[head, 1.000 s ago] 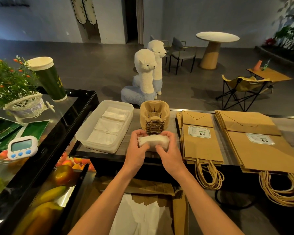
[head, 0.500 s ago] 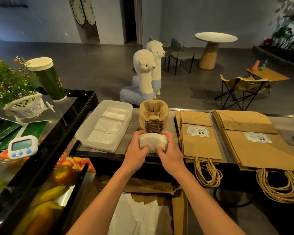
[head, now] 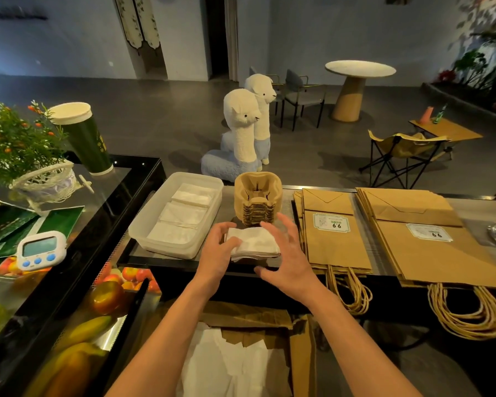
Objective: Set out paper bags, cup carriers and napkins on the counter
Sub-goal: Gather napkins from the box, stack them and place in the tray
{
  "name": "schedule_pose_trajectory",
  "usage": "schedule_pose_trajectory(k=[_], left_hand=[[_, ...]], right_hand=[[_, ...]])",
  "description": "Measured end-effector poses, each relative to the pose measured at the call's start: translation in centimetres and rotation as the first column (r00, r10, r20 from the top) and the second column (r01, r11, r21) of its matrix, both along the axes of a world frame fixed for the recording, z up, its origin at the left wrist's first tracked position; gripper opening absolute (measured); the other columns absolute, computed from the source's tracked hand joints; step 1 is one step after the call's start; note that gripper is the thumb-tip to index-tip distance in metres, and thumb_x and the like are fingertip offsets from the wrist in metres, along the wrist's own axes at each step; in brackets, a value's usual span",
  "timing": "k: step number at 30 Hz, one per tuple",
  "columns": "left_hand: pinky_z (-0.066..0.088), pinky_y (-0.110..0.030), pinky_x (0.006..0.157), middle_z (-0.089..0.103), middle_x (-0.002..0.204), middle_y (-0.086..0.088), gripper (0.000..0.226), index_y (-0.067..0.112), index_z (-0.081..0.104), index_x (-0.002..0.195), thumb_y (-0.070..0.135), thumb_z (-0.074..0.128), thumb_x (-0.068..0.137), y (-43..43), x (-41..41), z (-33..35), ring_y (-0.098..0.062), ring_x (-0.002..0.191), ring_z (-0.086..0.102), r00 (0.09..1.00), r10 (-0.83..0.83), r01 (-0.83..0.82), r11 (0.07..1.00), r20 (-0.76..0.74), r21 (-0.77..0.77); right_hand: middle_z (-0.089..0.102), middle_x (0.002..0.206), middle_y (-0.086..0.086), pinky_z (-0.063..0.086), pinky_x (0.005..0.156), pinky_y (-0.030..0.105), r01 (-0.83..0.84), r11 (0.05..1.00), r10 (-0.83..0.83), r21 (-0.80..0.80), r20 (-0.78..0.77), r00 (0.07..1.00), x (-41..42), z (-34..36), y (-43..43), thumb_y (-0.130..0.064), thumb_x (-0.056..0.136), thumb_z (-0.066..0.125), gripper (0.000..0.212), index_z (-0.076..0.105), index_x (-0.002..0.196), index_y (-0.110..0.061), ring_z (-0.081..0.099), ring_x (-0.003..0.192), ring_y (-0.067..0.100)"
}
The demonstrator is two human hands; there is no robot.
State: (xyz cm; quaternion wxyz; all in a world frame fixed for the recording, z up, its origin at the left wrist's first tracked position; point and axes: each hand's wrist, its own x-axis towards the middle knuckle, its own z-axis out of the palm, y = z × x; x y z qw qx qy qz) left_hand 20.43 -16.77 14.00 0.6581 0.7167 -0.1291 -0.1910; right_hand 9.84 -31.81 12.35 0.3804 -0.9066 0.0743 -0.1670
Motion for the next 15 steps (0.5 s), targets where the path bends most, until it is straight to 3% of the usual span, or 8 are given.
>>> schedule_pose_trajectory(k=[3,6,9,12,15], left_hand=[[0.053,-0.028,0.084,0.06,0.127,-0.003,0.031,0.02,0.056,0.129,0.014,0.06,0.098,0.0,0.2,0.3,-0.016,0.112,0.061,0.999,-0.03,0.031,0.999,-0.031,0.022],[0.06,-0.029,0.079,0.061,0.127,-0.003,0.035,0.016,0.053,0.136,0.028,0.058,0.103,0.4,-0.1,0.8,-0.019,0.11,0.066,0.993,-0.099,0.094,0.993,-0.07,-0.077],[0.061,-0.028,0.076,0.07,0.119,-0.003,0.043,0.021,0.055,0.132,0.037,0.067,0.094,1.0,-0.4,1.0,-0.02,0.097,0.072,0.984,-0.178,0.178,0.98,0.006,-0.093],[0.061,-0.028,0.079,0.07,0.117,0.005,0.047,0.024,0.055,0.128,0.02,0.079,0.088,1.1,-0.2,0.4,-0.015,0.095,0.072,0.978,-0.175,0.176,0.984,0.112,0.004],[0.059,-0.024,0.082,0.067,0.12,0.006,0.04,0.025,0.054,0.126,0.014,0.073,0.093,0.9,0.2,-0.2,-0.008,0.1,0.07,0.97,-0.165,0.144,0.981,0.176,0.127]], right_hand=[[0.032,0.151,-0.009,0.043,0.106,0.02,0.069,0.998,-0.069,0.003,0.013,0.998,0.1,0.2,0.2,-0.012,0.089,0.073,0.049,0.058,0.134,-0.026,0.04,0.13,0.008],[0.052,0.123,-0.014,0.051,0.091,0.027,0.114,0.993,-0.114,-0.021,0.003,0.993,0.4,0.6,0.1,-0.022,0.097,0.065,0.032,0.062,0.129,-0.022,0.052,0.109,0.006],[0.064,0.108,-0.012,0.05,0.076,0.025,0.128,0.991,-0.126,0.03,-0.068,0.99,0.7,1.3,-0.3,-0.04,0.099,0.061,0.032,0.06,0.129,-0.027,0.059,0.095,0.008],[0.066,0.103,-0.011,0.048,0.071,0.022,0.13,0.99,-0.125,0.057,-0.092,0.988,0.8,1.7,-0.7,-0.046,0.099,0.06,0.035,0.059,0.129,-0.028,0.059,0.089,0.005],[0.059,0.106,-0.016,0.045,0.071,0.022,0.111,0.992,-0.099,0.066,-0.165,0.981,0.9,2.0,-0.9,-0.046,0.094,0.067,0.043,0.051,0.132,-0.032,0.057,0.093,0.007]])
